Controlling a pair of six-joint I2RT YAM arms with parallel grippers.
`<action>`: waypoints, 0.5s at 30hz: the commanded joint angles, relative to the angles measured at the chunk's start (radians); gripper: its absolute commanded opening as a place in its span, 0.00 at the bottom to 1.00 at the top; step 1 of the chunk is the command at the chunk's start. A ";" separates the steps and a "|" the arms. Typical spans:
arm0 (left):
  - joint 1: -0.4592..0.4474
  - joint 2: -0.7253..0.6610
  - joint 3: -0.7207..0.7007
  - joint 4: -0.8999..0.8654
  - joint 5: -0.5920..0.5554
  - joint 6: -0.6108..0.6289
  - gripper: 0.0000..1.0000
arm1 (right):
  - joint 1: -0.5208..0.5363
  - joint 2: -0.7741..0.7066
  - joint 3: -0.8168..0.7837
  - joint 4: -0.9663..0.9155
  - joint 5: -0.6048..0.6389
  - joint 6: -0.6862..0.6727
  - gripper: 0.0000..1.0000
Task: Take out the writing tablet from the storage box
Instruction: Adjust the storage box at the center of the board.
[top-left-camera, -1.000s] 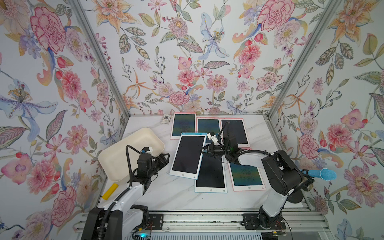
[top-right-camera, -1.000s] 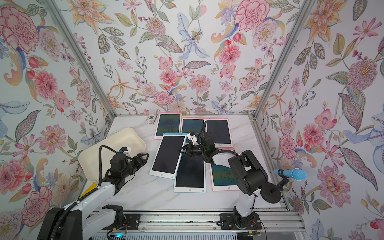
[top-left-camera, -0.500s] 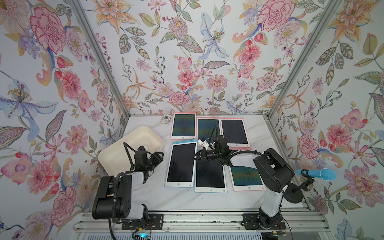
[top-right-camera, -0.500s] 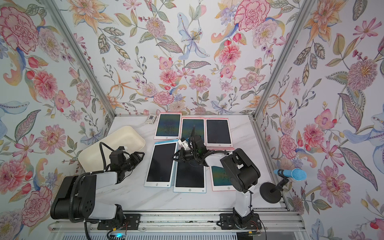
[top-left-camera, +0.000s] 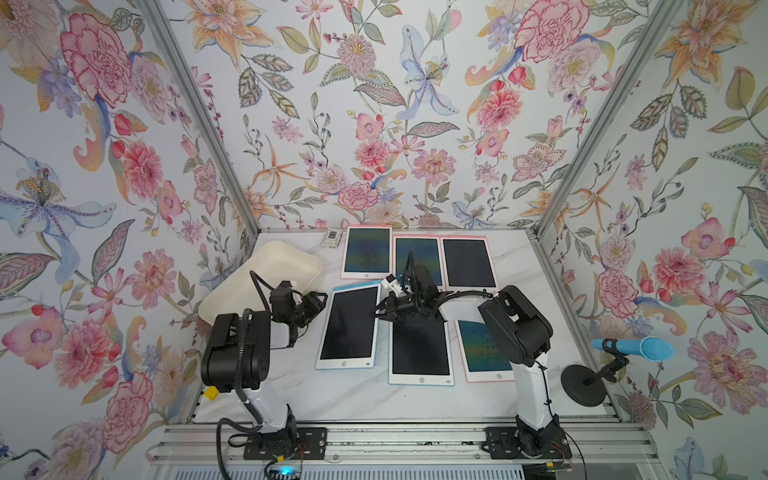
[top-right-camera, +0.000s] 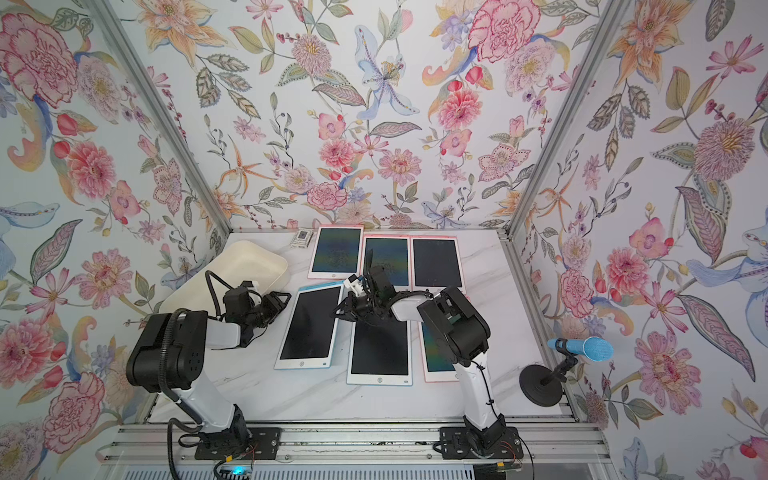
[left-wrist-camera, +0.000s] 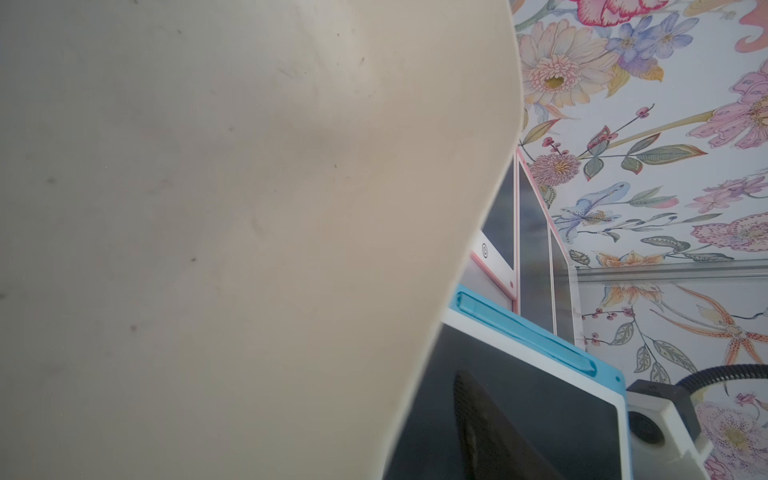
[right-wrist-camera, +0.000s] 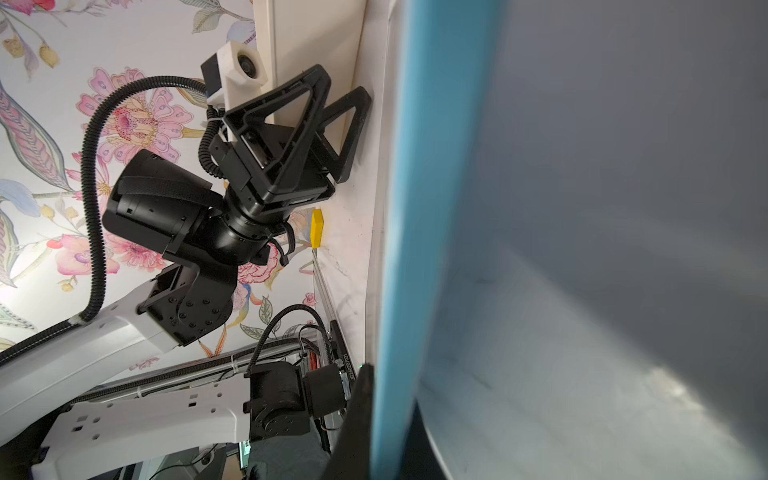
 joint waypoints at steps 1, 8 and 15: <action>-0.017 -0.043 0.000 -0.023 0.031 0.032 0.61 | 0.006 0.030 0.037 -0.115 0.014 -0.069 0.00; -0.045 -0.159 0.003 -0.309 -0.044 0.183 0.65 | 0.008 0.043 0.077 -0.284 0.061 -0.158 0.00; -0.070 -0.156 -0.046 -0.307 -0.065 0.199 0.67 | 0.016 0.061 0.115 -0.413 0.123 -0.211 0.03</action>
